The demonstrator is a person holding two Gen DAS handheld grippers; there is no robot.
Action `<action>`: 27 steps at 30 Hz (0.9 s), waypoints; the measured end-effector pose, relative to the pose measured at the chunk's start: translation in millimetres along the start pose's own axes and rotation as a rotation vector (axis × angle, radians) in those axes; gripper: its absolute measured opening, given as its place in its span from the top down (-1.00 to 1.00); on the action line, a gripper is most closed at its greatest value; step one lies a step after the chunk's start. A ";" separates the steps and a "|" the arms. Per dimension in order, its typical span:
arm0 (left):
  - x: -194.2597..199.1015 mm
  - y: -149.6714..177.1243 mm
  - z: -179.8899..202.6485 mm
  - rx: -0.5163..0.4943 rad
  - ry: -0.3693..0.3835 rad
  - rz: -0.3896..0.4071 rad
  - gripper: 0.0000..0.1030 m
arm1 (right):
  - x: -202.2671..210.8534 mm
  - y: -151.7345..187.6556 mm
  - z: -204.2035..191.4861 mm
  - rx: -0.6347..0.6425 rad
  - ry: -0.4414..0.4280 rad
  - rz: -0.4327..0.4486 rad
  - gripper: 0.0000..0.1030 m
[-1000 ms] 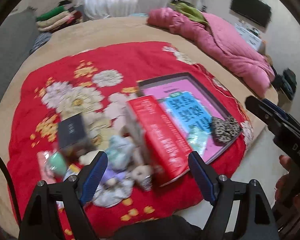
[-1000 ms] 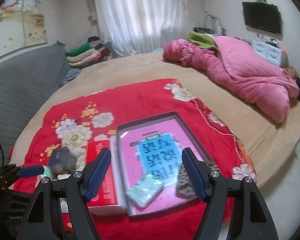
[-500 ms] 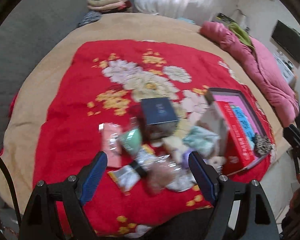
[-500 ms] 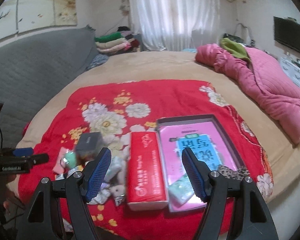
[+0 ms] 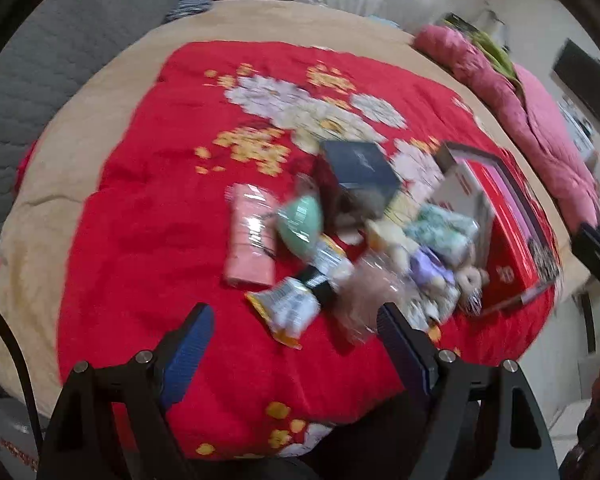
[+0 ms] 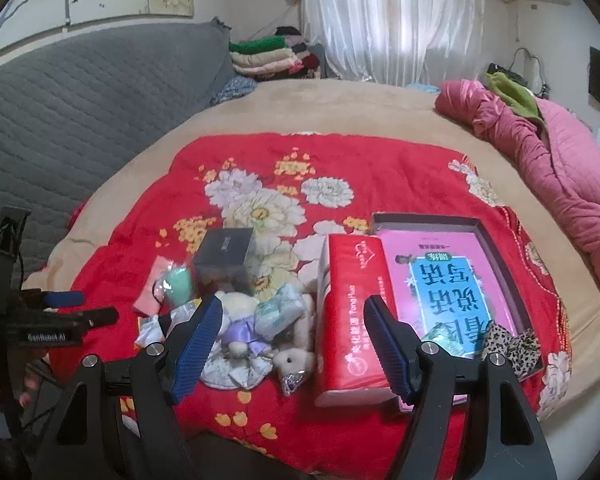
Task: Organize soft objects
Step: 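Move both open grippers back over the pile of items, then grasp the white 'Flower' tissue pack with the right gripper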
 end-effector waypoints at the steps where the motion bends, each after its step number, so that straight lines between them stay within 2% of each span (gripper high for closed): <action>1: -2.6 1.6 6.8 -0.018 0.004 -0.005 -0.61 | -3.5 0.6 -0.7 0.007 0.000 -0.009 -0.45; 5: -21.8 4.6 30.0 -0.061 0.010 -0.041 -0.61 | -22.1 5.4 -1.6 0.067 0.034 -0.068 -0.45; 10: -46.8 2.7 48.6 -0.086 0.028 -0.093 -0.61 | -51.8 10.4 -10.1 0.204 0.065 -0.144 -0.45; 15: -57.9 -2.4 51.1 -0.076 0.059 -0.108 -0.61 | -86.5 12.2 -25.5 0.363 0.028 -0.232 -0.45; 19: -64.6 -4.8 51.9 -0.084 0.064 -0.112 -0.61 | -106.9 9.1 -33.1 0.443 0.011 -0.284 -0.45; 23: -70.3 -6.7 48.4 -0.063 0.086 -0.122 -0.61 | -129.6 12.2 -37.9 0.564 0.072 -0.344 -0.45; 27: -74.0 -6.9 47.9 -0.062 0.099 -0.128 -0.60 | -142.6 12.0 -41.6 0.628 0.096 -0.370 -0.45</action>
Point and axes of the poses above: each gripper's, at about its wrist camera, not at the fingertips, and x roughly against the way its jaws point, z to its right, y to its underside, the point moved 4 cm from there along -x, roughly the way its jaws point, and after that the axes turned 3 degrees about -z, right-handed, at the moved point
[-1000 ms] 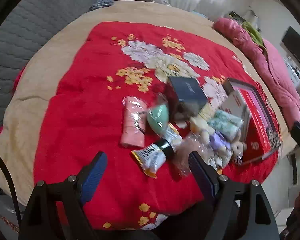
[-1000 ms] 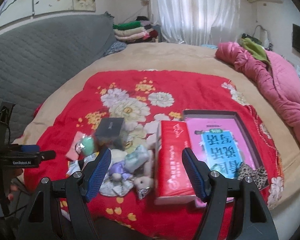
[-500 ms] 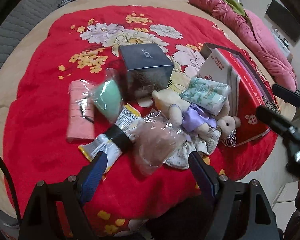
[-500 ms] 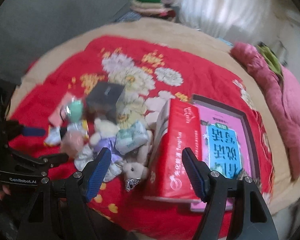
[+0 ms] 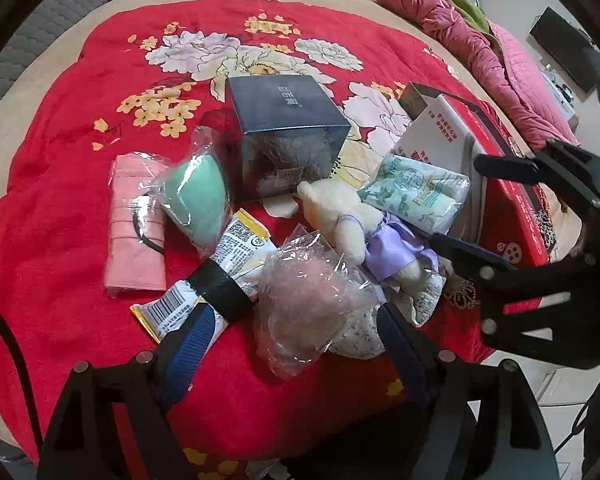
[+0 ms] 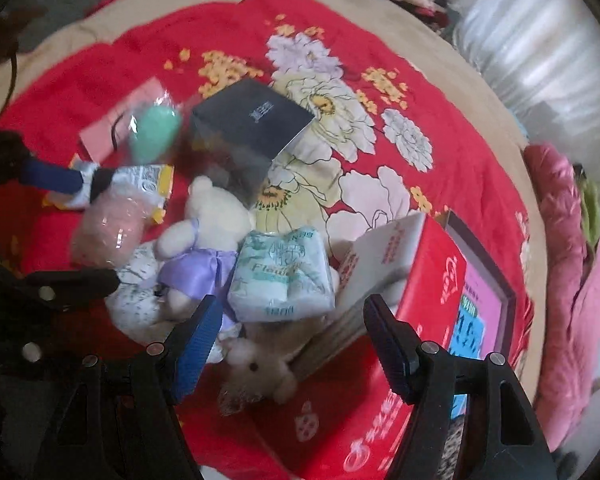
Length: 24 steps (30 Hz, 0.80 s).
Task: Organize soft objects
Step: 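Grasp the white 'Flower' tissue pack with the right gripper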
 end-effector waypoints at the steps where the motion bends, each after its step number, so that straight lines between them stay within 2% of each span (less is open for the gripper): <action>1: -1.1 -0.3 0.1 0.000 0.002 -0.002 -0.60 | -2.4 -2.0 -0.4 0.008 0.002 -0.008 -0.45; 7: -4.6 -2.6 0.2 0.004 0.017 -0.009 -0.59 | -19.6 -10.9 -4.1 0.039 -0.006 -0.065 -0.43; 10: -6.6 -4.1 -2.7 0.017 0.026 -0.009 -0.58 | -25.7 -10.6 -3.4 0.031 -0.036 -0.094 -0.10; 13: -6.8 -5.7 -3.6 0.021 0.029 -0.005 -0.57 | -24.7 -10.6 -1.4 0.021 -0.048 -0.085 -0.05; 19: -7.3 -6.6 -3.0 0.017 0.020 0.007 -0.49 | -0.6 -7.5 10.0 -0.075 -0.109 0.006 0.01; 20: -7.2 -6.5 -2.4 0.018 0.030 0.009 -0.44 | 5.5 -6.3 12.4 -0.098 -0.123 0.025 0.02; 21: -7.9 -6.5 -1.3 0.022 0.052 0.005 -0.27 | 12.4 -4.6 15.7 -0.128 -0.133 0.046 0.02; 22: -9.1 -6.0 -0.3 0.027 0.072 -0.003 -0.19 | 19.6 -2.3 18.7 -0.159 -0.147 0.065 0.02; 24: -10.6 -5.5 1.7 0.021 0.067 -0.004 -0.19 | 31.5 2.4 23.5 -0.218 -0.175 0.103 0.02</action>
Point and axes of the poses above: each gripper's, at about its wrist camera, not at the fingertips, and x roughly against the way its jaws point, z to its right, y to its underside, the point moved 4 cm from there along -x, roughly the way its jaws point, and after that the axes turned 3 degrees about -z, right-handed, at the moved point
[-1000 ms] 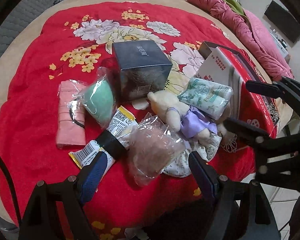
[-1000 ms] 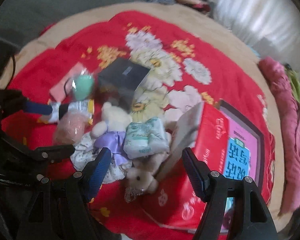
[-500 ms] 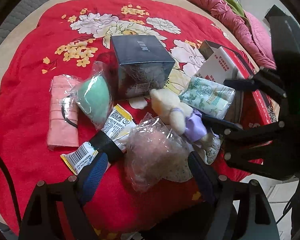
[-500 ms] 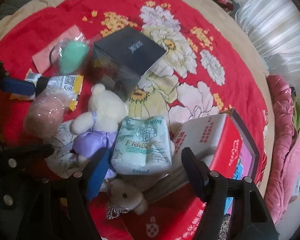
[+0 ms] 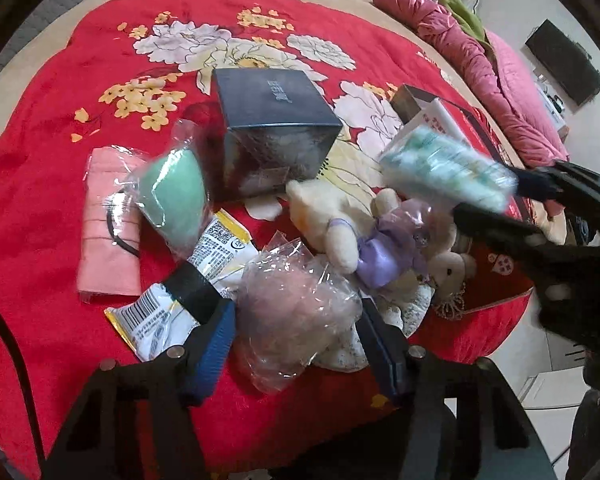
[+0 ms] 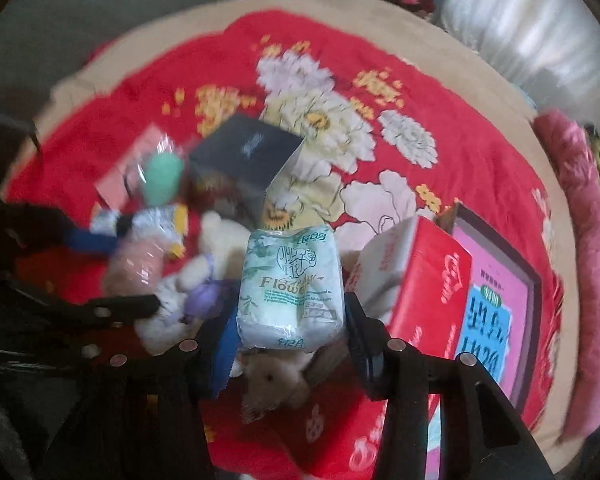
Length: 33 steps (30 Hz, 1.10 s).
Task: Organize soft objects
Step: 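Grasp the white 'Flower' tissue pack with the right gripper, then grasp the clear bag with the pink sponge with the left gripper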
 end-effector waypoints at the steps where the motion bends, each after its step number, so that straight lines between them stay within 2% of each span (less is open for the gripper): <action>1: -0.4 0.5 1.2 -0.008 -0.003 0.002 -0.17 | 5.8 1.9 2.1 -0.033 -0.018 0.018 0.02; 10: 5.8 3.4 0.3 0.017 0.046 0.014 -0.11 | 26.8 20.6 6.6 -0.201 -0.070 0.097 0.02; 24: 40.9 8.4 16.0 -0.019 -0.040 0.087 -0.10 | 49.1 39.8 15.5 -0.339 -0.125 0.187 0.02; 33: 67.9 1.8 51.8 -0.051 -0.038 0.149 -0.10 | 78.0 57.0 27.5 -0.381 -0.086 0.249 0.02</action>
Point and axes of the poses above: each gripper's, at about its wrist camera, not at the fingertips, and x roughly against the way its jaws point, z to its right, y to its underside, the point moved 4 cm from there along -x, roughly the way its jaws point, and after that the axes turned 3 degrees about -z, right-handed, at the moved point
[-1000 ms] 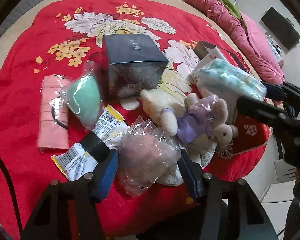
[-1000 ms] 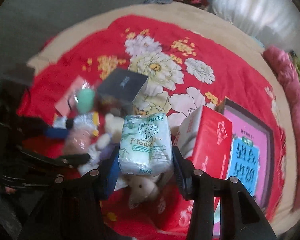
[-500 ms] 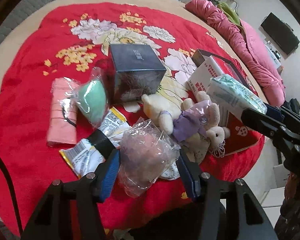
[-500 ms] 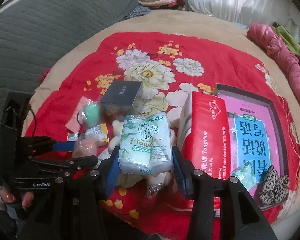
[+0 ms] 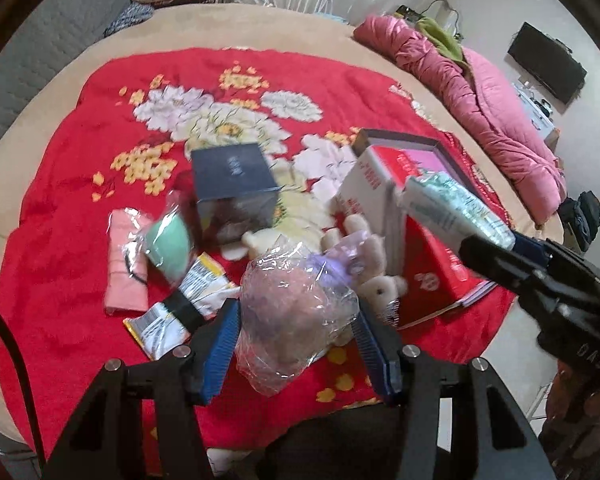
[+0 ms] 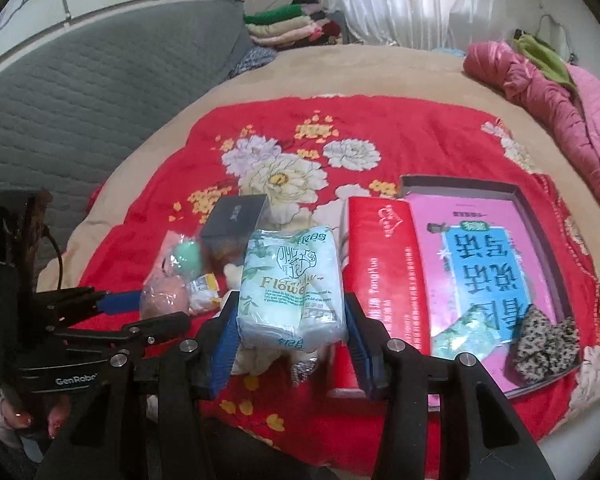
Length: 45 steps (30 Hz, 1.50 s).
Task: Organize soft objects
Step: 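Grasp the clear bag with the pink sponge with the left gripper, then carry the tissue pack and the clear bag over the pink tray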
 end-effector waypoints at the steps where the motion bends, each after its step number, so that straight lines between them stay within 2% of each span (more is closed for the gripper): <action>1: 3.5 -1.9 6.5 -0.009 0.003 0.007 -0.10 | 2.9 0.2 0.6 0.000 0.004 0.008 0.02; 12: 18.4 -18.3 54.4 -0.092 0.002 0.037 -0.10 | 38.2 5.0 25.0 -0.073 0.011 0.077 0.02; 19: 21.8 -31.3 88.2 -0.130 0.023 0.050 -0.10 | 64.0 10.7 64.3 -0.155 0.077 0.125 0.02; 30: 15.0 -44.8 133.5 -0.205 0.052 0.046 -0.10 | 82.2 22.2 116.6 -0.278 0.154 0.161 0.02; 36: -7.6 -54.0 159.6 -0.242 0.065 0.014 -0.10 | 87.7 28.2 142.4 -0.334 0.187 0.174 0.02; 40: -26.7 -60.5 176.2 -0.273 0.049 -0.003 -0.10 | 86.6 33.7 158.2 -0.334 0.255 0.155 0.02; 45: -47.0 -67.4 199.0 -0.315 0.030 -0.037 -0.10 | 86.6 41.4 177.8 -0.369 0.275 0.147 0.02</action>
Point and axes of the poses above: each gripper's, at about its wrist camera, not at the fingertips, and x roughly against the way its jaws point, z to its right, y to its underside, the point moved 4 cm from there along -x, roughly the way its jaws point, and after that the axes turned 3 degrees about -z, right-handed, at the moved point
